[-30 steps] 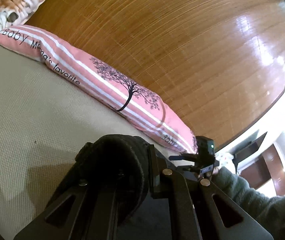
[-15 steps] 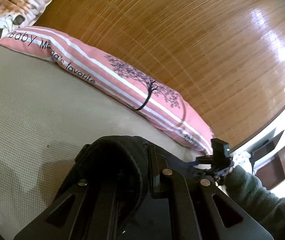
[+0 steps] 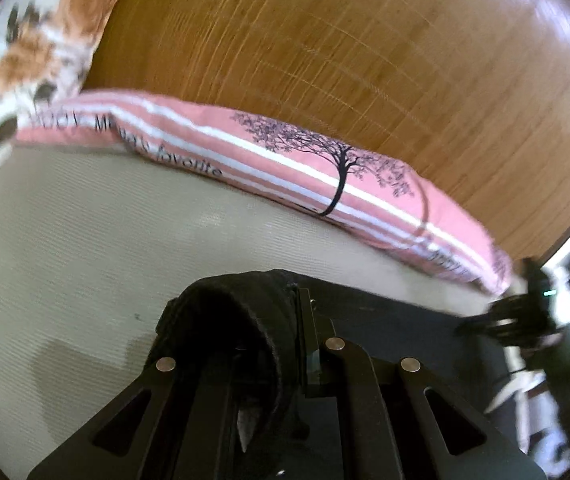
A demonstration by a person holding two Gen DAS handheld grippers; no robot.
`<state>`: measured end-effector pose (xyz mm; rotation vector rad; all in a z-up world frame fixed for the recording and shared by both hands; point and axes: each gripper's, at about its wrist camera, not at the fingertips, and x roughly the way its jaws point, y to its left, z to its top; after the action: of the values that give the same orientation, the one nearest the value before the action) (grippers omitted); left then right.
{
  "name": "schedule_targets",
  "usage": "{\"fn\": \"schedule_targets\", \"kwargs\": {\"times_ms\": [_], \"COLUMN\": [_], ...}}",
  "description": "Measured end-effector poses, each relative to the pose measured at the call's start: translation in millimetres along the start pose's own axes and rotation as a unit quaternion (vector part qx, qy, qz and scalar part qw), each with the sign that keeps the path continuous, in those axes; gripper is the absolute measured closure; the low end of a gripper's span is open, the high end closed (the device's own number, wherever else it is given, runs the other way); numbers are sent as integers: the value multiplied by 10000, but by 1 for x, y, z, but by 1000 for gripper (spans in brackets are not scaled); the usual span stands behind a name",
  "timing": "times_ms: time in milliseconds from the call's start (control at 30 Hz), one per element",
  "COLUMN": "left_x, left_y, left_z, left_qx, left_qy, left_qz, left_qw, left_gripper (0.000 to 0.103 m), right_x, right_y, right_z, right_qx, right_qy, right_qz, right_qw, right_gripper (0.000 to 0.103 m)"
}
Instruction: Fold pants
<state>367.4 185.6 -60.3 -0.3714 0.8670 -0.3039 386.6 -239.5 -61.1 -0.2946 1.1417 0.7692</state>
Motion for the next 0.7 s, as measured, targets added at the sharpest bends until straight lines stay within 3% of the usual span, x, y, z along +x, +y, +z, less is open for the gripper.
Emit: {"fn": "schedule_targets", "kwargs": {"times_ms": [233, 400, 467, 567, 700], "left_x": [-34, -73, -89, -109, -128], "left_y": [-22, -34, -37, -40, -52], "left_z": [-11, -27, -38, -65, -98], "left_qx": [521, 803, 882, 1034, 1302], "left_qy": [-302, -470, -483, -373, -253], "left_qz": [-19, -194, -219, -301, -414], "left_qw": [9982, 9955, 9947, 9935, 9903], "left_gripper": [96, 96, 96, 96, 96], "right_x": [-60, -99, -107, -113, -99], "right_y": [61, 100, 112, 121, 129], "right_z": [-34, -69, -84, -117, -137], "right_qx": [143, 574, 753, 1310, 1469], "right_qy": [-429, -776, -860, -856, -575], "right_qz": [-1108, -1541, -1709, -1580, -1384], "right_qw": [9928, 9833, 9786, 9750, 9777], "right_gripper": [95, 97, 103, 103, 100]}}
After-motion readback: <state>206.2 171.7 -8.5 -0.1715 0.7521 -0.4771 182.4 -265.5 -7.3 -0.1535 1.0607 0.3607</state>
